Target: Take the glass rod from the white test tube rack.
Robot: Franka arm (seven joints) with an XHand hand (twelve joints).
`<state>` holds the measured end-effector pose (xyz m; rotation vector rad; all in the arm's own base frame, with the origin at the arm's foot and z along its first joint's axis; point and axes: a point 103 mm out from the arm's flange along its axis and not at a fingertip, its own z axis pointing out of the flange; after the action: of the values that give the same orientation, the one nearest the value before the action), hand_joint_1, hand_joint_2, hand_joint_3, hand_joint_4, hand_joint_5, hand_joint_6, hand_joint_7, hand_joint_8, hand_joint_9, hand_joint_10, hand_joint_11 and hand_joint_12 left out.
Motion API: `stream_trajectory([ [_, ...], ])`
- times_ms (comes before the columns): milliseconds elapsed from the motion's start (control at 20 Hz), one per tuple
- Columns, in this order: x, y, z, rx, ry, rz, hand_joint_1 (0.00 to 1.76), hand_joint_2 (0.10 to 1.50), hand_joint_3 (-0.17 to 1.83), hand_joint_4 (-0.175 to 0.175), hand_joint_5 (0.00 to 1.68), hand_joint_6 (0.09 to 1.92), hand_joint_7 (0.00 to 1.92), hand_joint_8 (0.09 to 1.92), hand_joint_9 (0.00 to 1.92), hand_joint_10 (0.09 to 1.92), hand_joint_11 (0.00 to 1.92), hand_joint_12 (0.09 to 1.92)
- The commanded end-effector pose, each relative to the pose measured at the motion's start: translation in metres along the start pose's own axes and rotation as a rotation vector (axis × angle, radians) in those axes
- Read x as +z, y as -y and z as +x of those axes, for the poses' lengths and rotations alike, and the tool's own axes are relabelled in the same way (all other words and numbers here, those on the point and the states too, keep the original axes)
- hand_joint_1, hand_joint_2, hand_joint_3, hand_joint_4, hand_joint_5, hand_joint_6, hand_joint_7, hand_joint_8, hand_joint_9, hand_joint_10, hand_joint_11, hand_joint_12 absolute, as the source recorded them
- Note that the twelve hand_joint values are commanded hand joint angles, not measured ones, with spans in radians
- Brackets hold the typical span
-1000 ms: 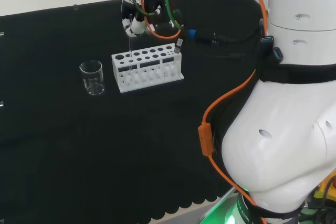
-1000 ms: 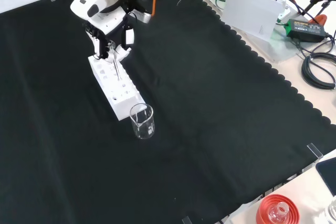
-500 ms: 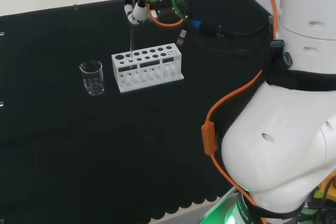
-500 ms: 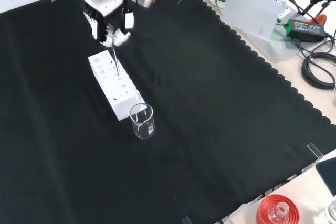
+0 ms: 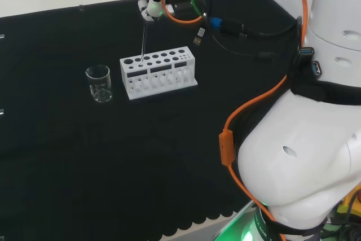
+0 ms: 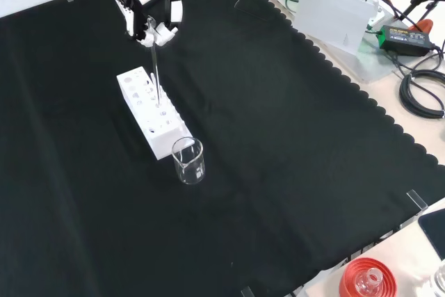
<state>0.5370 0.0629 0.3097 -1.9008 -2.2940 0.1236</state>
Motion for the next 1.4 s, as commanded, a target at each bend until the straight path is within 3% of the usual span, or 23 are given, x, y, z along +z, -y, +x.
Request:
stream_trajectory([
  [50,-0.008,0.006,0.007,-0.011,-0.025,-0.026,1.33,0.55,0.89,-0.175,1.12,0.88,1.4,0.74,1.69,0.48,1.59,0.58],
  [700,-0.029,0.016,0.032,-0.033,-0.01,-0.07,1.33,0.54,0.9,-0.175,1.13,0.86,1.41,0.72,1.69,0.47,1.6,0.57],
  [1400,-0.029,0.022,0.048,-0.053,-0.014,-0.075,1.33,0.53,0.91,-0.175,1.14,0.86,1.42,0.71,1.7,0.47,1.6,0.57],
])
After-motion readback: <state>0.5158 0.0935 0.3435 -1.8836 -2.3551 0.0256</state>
